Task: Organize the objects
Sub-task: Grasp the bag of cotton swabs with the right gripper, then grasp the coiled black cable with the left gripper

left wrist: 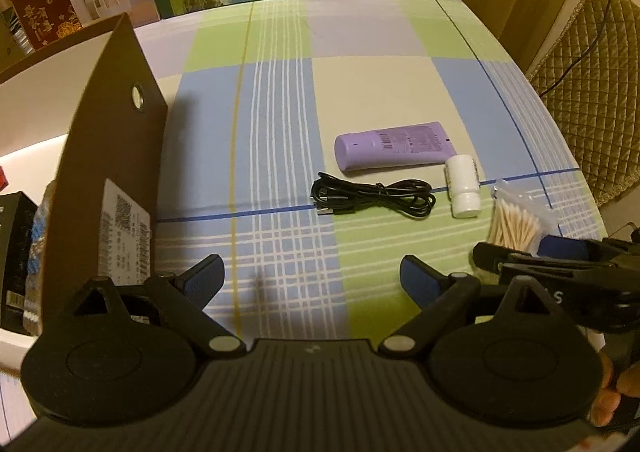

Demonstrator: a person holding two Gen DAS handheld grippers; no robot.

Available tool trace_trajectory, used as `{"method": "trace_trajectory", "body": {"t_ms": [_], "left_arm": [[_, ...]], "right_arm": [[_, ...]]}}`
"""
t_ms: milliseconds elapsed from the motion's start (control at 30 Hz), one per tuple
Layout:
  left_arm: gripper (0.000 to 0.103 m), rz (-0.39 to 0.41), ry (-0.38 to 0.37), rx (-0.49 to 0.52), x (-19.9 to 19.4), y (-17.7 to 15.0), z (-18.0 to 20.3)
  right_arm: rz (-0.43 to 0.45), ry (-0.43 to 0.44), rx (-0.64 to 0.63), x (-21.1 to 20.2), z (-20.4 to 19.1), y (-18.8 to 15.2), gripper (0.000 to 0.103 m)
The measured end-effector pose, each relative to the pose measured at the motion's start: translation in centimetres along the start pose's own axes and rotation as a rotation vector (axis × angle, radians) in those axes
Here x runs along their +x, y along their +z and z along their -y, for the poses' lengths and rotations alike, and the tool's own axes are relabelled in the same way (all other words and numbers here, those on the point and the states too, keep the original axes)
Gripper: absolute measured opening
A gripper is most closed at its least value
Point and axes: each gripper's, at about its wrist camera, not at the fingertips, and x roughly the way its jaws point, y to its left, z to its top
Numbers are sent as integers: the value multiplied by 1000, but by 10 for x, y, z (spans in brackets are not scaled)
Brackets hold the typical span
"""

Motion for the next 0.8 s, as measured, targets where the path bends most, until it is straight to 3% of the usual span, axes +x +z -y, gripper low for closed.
{"method": "trace_trajectory", "body": {"t_ms": [133, 500, 567, 700, 800], "left_arm": [[93, -5, -20, 4, 9, 3, 5], [95, 32, -62, -16, 36, 19, 21], [95, 20, -81, -33, 43, 23, 22], [95, 16, -75, -34, 52, 27, 26], [96, 18, -76, -30, 58, 29, 29]], "right_arm": [[27, -29, -24, 1, 9, 2, 32], [60, -32, 8, 4, 35, 13, 32], [65, -28, 10, 5, 37, 14, 34], [69, -29, 21, 9, 40, 19, 53], [76, -34, 16, 12, 40, 21, 55]]}}
